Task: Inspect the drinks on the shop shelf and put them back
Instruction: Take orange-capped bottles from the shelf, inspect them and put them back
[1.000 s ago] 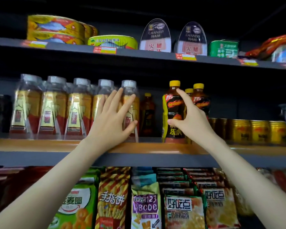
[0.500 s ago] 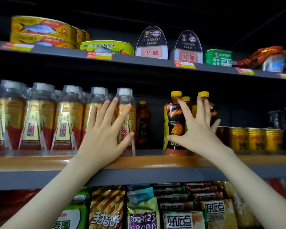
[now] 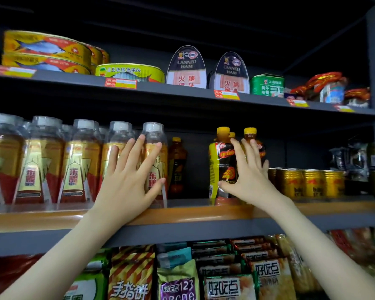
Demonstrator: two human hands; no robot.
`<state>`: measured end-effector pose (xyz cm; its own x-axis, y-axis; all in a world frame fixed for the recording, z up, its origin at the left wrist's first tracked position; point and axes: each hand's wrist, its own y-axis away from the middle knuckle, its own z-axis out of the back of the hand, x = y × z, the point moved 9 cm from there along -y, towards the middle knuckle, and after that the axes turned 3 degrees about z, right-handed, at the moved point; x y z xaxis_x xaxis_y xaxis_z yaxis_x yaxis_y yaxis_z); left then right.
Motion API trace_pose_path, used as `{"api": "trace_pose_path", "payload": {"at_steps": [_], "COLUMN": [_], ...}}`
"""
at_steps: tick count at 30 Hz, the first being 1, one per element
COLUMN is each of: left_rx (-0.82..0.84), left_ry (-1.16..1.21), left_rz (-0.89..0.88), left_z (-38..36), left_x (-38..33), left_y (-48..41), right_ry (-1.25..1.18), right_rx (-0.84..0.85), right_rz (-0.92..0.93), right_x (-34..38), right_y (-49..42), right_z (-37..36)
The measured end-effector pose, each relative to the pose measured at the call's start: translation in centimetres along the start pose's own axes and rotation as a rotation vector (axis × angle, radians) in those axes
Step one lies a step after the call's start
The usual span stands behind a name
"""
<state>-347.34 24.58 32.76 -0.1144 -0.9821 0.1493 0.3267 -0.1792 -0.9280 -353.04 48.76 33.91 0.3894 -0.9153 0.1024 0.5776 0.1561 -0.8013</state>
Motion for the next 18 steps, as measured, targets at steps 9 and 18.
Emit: {"api": "trace_pose_path", "payload": {"at_steps": [9,18], "left_rx": [-0.022,-0.089], "left_ry": [-0.052,-0.173], "left_rz": [0.08,-0.164], "left_z": [1.9,2.0], "left_x": [1.8,0.7], "left_y": [-1.6,-3.4], "right_ry": [0.027,0.057], "right_rx": [-0.078,0.119], "right_rz": [0.189,-0.018], "right_x": [11.5,8.6], "right_y": [-5.5,-13.1], "right_z": [-2.3,-10.2]}}
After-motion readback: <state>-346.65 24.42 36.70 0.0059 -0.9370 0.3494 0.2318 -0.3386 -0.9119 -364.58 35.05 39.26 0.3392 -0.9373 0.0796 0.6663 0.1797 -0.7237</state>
